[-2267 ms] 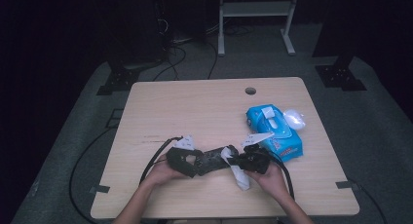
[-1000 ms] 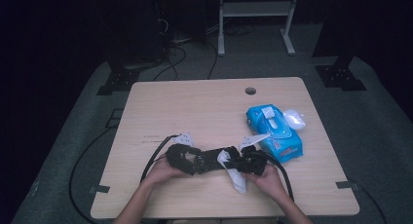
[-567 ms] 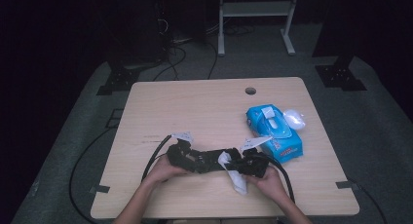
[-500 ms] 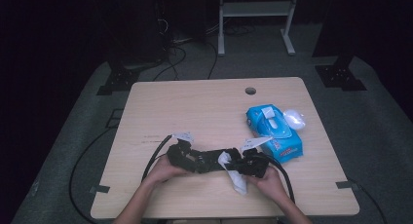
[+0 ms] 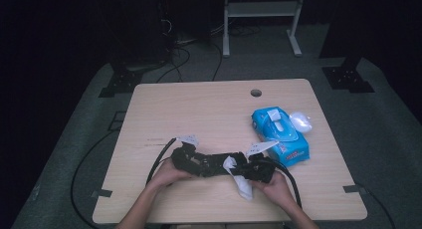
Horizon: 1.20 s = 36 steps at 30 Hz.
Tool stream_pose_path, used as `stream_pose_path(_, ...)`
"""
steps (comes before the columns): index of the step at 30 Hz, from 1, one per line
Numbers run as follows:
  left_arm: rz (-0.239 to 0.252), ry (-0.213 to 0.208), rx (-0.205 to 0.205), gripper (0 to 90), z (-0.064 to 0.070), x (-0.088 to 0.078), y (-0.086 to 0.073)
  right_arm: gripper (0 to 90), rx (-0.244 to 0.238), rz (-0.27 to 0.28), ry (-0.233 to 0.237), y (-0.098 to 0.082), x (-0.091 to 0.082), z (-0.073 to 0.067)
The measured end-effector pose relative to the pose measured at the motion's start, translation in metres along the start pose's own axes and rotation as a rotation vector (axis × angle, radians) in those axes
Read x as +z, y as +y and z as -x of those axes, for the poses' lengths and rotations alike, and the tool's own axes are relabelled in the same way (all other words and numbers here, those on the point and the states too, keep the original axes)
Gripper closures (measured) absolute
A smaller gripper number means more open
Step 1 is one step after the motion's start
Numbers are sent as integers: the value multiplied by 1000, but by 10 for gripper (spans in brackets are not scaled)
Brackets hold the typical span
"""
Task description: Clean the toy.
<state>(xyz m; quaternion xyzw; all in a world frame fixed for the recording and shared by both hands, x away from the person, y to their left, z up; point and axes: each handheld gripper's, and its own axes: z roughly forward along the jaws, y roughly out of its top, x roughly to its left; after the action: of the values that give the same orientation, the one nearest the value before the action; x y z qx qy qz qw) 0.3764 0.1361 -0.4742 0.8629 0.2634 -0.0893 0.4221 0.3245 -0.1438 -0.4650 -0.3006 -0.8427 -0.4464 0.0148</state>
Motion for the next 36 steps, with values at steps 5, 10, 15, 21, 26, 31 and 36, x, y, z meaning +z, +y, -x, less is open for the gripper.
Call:
stream_pose_path(5,-5,-6,-13,184,-3,-5,-2,851,-18,-103,-45,-9,9,-1)
stream_pose_path(10,-11,13,19,224,-1,-5,-3,851,-39,-57,-4,6,0,-7)
stream_pose_path(15,-6,22,27,224,-1,-4,-2,848,4,31,-19,26,-19,8)
stream_pose_path(21,1,48,69,225,2,-4,0,847,18,-58,-48,21,-14,25)
stream_pose_path(26,8,89,132,226,8,-4,2,848,70,-61,-12,6,-10,32)
stream_pose_path(31,3,115,186,226,12,-4,3,846,51,-60,-20,10,-12,31)
stream_pose_path(36,0,136,255,227,17,-4,3,845,36,-55,-43,17,-12,31)
